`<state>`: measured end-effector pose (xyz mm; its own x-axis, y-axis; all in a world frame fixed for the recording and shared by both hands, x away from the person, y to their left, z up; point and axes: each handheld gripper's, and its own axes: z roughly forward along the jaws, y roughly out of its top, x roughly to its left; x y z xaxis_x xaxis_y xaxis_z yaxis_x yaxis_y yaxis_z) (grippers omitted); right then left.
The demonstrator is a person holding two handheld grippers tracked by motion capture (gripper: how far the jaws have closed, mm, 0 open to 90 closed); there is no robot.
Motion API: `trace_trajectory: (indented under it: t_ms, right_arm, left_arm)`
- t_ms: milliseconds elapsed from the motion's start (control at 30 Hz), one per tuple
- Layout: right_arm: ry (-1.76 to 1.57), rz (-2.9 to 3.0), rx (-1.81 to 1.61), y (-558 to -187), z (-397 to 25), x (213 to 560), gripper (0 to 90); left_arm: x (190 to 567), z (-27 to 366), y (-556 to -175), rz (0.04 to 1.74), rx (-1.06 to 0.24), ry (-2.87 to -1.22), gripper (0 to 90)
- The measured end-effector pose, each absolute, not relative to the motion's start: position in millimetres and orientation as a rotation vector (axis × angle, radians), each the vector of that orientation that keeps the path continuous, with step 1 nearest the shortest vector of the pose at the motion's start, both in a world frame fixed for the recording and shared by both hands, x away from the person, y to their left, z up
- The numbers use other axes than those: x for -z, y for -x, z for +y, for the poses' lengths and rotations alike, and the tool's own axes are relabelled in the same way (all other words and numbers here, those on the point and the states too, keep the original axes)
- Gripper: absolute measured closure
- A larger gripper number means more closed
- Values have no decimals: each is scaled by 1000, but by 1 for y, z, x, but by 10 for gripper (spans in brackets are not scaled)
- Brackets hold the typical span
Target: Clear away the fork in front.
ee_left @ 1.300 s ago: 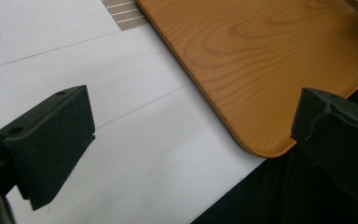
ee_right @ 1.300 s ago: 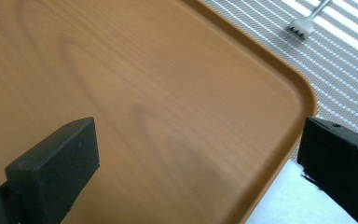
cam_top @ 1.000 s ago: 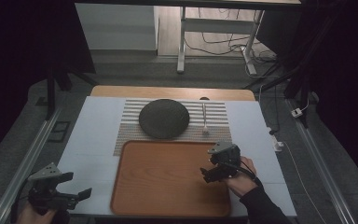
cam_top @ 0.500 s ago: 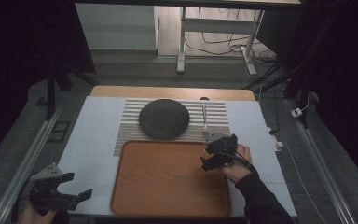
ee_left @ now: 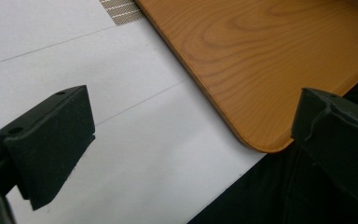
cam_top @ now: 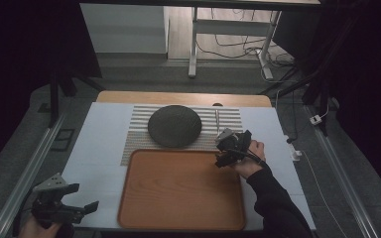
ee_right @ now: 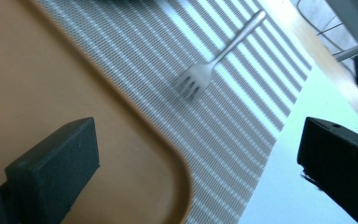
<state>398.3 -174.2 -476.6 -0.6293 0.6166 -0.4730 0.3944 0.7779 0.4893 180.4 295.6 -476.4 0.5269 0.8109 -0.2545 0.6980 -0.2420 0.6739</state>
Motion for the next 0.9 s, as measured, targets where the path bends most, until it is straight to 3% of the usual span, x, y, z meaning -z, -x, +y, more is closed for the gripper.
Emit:
trace_trajectory:
  t_ms: [233,467,667,700,733,900]
  right_arm:
    - [-701,2300,-363,-420,-170,481,2]
    - [-581,2300,-261,-432,-162,493,101]
    - [-470,2303,-168,-438,-153,504,273]
    - [-417,2315,-126,-439,-150,508,351]
    - [-417,2315,-126,-439,-150,508,351]
    - [-283,2319,-60,-439,-142,519,616]
  left_arm:
    - [477,296,-181,1225,-183,-2000,0]
    - [477,295,-181,1225,-181,-2003,0]
    - [477,295,-181,1224,-179,-2005,0]
    - [477,295,-181,1224,-179,-2006,0]
    - [477,295,-181,1224,-179,-2007,0]
    - [477,295,-181,1222,-178,-2009,0]
